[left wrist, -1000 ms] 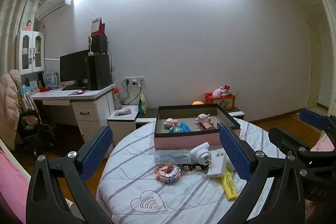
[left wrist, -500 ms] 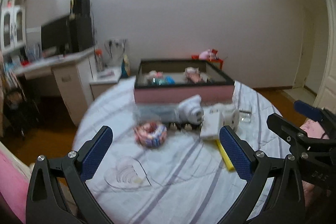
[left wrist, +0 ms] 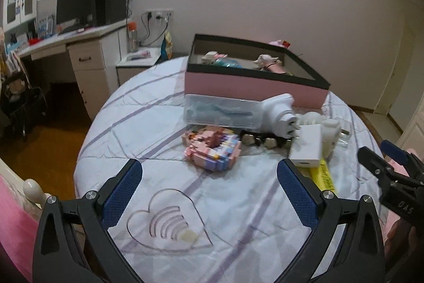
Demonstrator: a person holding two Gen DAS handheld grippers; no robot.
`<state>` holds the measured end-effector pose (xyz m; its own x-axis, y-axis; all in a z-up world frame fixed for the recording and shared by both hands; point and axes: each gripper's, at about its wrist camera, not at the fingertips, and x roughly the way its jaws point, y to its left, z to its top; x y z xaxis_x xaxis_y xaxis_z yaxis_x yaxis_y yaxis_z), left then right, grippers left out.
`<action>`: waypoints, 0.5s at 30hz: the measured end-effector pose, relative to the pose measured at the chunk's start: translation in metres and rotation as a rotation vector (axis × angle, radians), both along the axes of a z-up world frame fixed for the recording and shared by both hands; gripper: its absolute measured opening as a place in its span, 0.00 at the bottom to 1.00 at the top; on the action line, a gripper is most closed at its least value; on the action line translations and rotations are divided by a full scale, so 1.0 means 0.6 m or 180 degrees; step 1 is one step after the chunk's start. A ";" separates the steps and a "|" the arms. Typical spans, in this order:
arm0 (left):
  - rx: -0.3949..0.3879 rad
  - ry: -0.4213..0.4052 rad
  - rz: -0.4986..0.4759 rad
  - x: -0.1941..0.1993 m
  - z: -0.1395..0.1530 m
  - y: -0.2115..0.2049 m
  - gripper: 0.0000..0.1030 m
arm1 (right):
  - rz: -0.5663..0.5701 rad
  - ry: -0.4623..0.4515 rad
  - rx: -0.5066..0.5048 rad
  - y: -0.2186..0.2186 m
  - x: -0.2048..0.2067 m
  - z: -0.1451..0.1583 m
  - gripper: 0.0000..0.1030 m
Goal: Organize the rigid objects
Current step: 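Withdraw both tools from the box back toward the bed items, then grasp the clear plastic case with left tool while right tool grasps the glass bottle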
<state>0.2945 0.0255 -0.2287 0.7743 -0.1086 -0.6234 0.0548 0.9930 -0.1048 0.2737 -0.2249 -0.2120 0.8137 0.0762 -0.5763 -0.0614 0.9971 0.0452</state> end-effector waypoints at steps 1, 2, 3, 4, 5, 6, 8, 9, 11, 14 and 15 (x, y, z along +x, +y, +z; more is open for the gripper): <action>-0.0006 0.0008 0.0033 0.007 -0.001 0.004 1.00 | -0.0014 0.0000 0.0007 -0.003 0.003 -0.001 0.87; -0.0008 0.0016 0.0061 0.015 -0.001 0.007 1.00 | -0.0033 0.0008 0.0015 -0.008 0.008 -0.003 0.87; 0.0000 0.0036 0.0060 0.026 -0.001 0.008 1.00 | -0.0049 0.0016 0.0023 -0.011 0.012 -0.004 0.87; 0.0016 0.0052 0.0044 0.037 -0.001 0.007 1.00 | -0.0066 0.0022 0.0039 -0.016 0.017 -0.005 0.87; 0.0030 0.0052 0.0032 0.046 0.001 0.003 1.00 | -0.0082 0.0026 0.0051 -0.019 0.022 -0.006 0.87; 0.0045 0.0049 0.0006 0.057 0.003 -0.001 1.00 | -0.0102 0.0033 0.0055 -0.023 0.027 -0.007 0.87; 0.0063 0.0077 -0.0070 0.079 0.003 -0.011 1.00 | -0.0136 0.0056 0.0076 -0.030 0.038 -0.009 0.87; 0.0094 0.0112 -0.0092 0.091 0.001 -0.017 1.00 | -0.0146 0.0066 0.0093 -0.034 0.043 -0.010 0.87; 0.0153 0.0183 -0.0134 0.113 -0.006 -0.030 1.00 | -0.0163 0.0094 0.0120 -0.041 0.055 -0.013 0.87; 0.0156 0.0285 -0.0191 0.135 -0.015 -0.043 1.00 | -0.0178 0.0115 0.0134 -0.048 0.071 -0.015 0.87; 0.0159 0.0304 -0.0222 0.141 -0.017 -0.049 1.00 | -0.0177 0.0133 0.0145 -0.051 0.077 -0.016 0.87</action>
